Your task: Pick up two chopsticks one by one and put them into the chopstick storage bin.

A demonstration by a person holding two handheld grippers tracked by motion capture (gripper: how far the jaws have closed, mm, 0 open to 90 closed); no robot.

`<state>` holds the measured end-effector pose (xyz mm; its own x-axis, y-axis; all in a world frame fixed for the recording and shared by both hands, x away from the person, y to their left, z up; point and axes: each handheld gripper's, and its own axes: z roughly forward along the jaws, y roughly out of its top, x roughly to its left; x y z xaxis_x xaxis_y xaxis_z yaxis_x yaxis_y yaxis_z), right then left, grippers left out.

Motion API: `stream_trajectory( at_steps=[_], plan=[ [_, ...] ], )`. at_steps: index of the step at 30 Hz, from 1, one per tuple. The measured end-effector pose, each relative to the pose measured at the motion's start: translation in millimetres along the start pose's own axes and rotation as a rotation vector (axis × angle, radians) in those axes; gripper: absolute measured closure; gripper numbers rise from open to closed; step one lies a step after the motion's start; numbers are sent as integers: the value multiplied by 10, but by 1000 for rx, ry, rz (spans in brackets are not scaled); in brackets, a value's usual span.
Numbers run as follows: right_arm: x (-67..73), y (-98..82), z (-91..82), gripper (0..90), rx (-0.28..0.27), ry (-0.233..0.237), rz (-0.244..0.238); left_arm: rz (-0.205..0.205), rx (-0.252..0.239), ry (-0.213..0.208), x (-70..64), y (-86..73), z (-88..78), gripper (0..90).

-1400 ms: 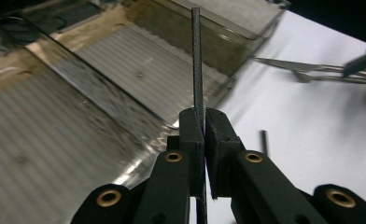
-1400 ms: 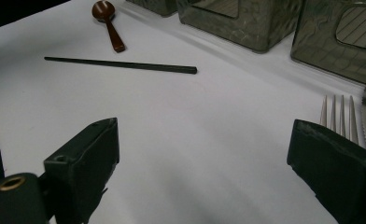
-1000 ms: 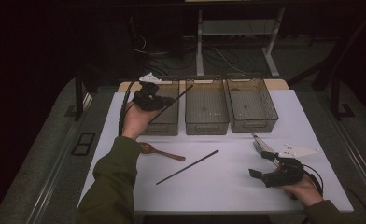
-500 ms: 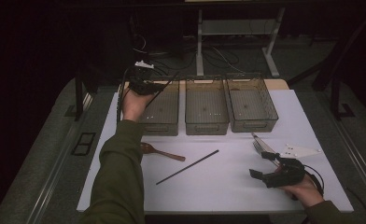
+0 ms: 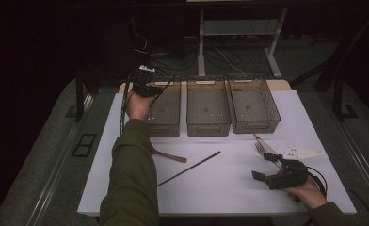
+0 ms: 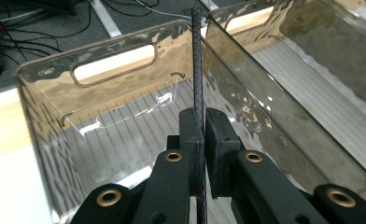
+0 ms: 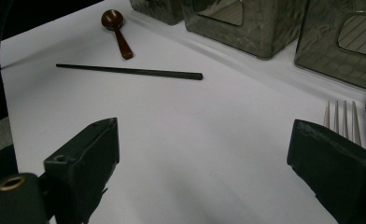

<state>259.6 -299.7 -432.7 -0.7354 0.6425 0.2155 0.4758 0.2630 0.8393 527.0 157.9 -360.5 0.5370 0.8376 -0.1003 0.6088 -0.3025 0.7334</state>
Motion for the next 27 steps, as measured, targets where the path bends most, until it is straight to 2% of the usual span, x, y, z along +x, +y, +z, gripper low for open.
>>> stream_trajectory(
  at_steps=[3,6,7,10,14,16,18,23,25,27],
  plan=[
    [-1,1,1,86,-2,1,1,-5,5,1,-25,-8,55,855],
    [1,2,-2,85,-2,1,3,1,9,25,-37,-12,85,839],
    [0,2,-3,85,-3,1,3,3,9,51,-37,-10,85,745],
    [-2,1,-4,85,-4,2,2,16,6,64,-40,-6,81,620],
    [-7,2,-2,85,-2,1,2,31,-17,45,-62,8,53,501],
    [-8,2,-3,85,-4,0,3,32,-22,1,-78,21,22,441],
    [-10,2,-3,85,-3,0,3,62,-31,-2,-123,37,-30,416],
    [-9,2,0,85,-1,-3,4,77,-35,-57,-212,75,-193,293],
    [-8,2,1,86,0,-5,2,99,-36,-65,-265,77,-276,264],
    [-9,3,2,85,1,-8,3,104,-40,-84,-323,58,-345,231]
  ],
)
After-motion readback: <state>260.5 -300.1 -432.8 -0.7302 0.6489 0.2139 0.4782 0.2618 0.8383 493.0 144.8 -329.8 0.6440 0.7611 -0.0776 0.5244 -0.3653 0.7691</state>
